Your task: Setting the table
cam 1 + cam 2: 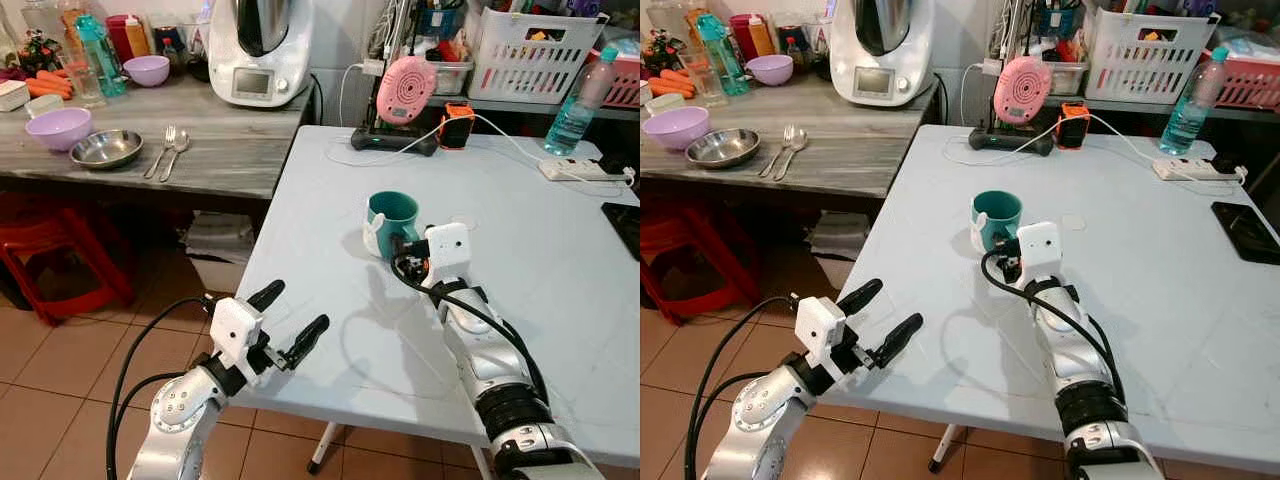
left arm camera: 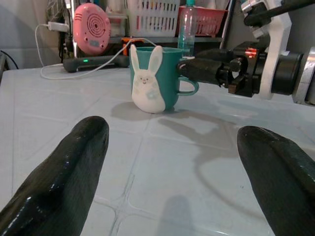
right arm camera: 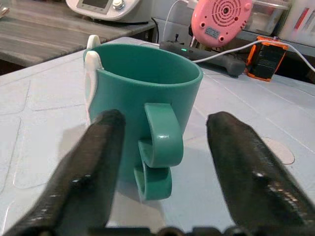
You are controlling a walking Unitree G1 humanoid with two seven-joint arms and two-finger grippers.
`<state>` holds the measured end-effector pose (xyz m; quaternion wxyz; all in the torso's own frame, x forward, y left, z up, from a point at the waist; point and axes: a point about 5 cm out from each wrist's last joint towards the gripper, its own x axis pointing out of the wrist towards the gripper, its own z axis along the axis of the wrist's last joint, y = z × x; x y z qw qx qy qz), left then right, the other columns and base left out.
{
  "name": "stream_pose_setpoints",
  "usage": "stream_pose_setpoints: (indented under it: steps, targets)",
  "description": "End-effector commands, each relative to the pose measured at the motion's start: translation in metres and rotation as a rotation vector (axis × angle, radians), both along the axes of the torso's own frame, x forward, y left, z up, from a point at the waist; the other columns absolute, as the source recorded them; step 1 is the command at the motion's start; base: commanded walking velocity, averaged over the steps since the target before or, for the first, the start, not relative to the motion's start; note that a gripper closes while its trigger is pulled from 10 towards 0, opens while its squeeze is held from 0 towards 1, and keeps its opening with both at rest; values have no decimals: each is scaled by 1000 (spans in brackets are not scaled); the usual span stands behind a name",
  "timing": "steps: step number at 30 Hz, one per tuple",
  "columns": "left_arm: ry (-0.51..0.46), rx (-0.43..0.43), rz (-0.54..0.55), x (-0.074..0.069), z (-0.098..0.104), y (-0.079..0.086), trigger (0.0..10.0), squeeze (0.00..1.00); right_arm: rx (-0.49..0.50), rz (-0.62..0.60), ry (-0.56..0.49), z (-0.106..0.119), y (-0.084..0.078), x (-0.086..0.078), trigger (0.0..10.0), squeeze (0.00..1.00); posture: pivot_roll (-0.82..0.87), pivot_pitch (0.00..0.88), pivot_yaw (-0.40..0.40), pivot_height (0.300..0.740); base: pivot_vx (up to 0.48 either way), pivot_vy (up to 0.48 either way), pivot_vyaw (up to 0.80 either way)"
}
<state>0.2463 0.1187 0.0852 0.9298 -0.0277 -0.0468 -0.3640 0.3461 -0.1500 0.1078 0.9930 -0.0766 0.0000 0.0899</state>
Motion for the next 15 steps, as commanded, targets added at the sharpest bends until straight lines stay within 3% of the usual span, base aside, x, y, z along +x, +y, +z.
stream_pose_setpoints:
  steps: [1, 8, 10, 12, 13, 14, 15]
  targets:
    - [-18, 5, -26, 1, 5, -3, 10000, 0, 12, -24, -22, 6, -4, 4, 0, 0, -63, 0, 3, 740, 0, 0, 0]
    - [-15, 7, -28, 1, 6, -3, 10000, 0, 13, -31, -14, 3, -6, 4, 78, 0, -66, 0, 4, 740, 0, 0, 0]
    - [-16, 10, -29, 2, 6, -3, 10000, 0, 17, -35, -6, 2, -7, 4, 1216, 0, -65, 0, 5, 740, 0, 0, 0]
    - [-17, 11, -29, 2, 7, -4, 10000, 0, 22, -39, -1, 0, -7, 4, 0, 0, -64, 0, 5, 740, 0, 0, 0]
    - [-17, 11, -29, 2, 7, -3, 10000, 0, 24, -41, 1, 0, -7, 4, 0, 0, -64, 0, 5, 740, 0, 0, 0]
    - [-17, 13, -29, 2, 7, -3, 10000, 0, 28, -42, 4, 0, -7, 4, 1059, 0, -64, 0, 5, 740, 0, 0, 0]
    - [-18, 14, -29, 2, 7, -3, 10000, 0, 31, -44, 6, -1, -7, 4, 1059, 0, -64, 0, 5, 740, 0, 0, 0]
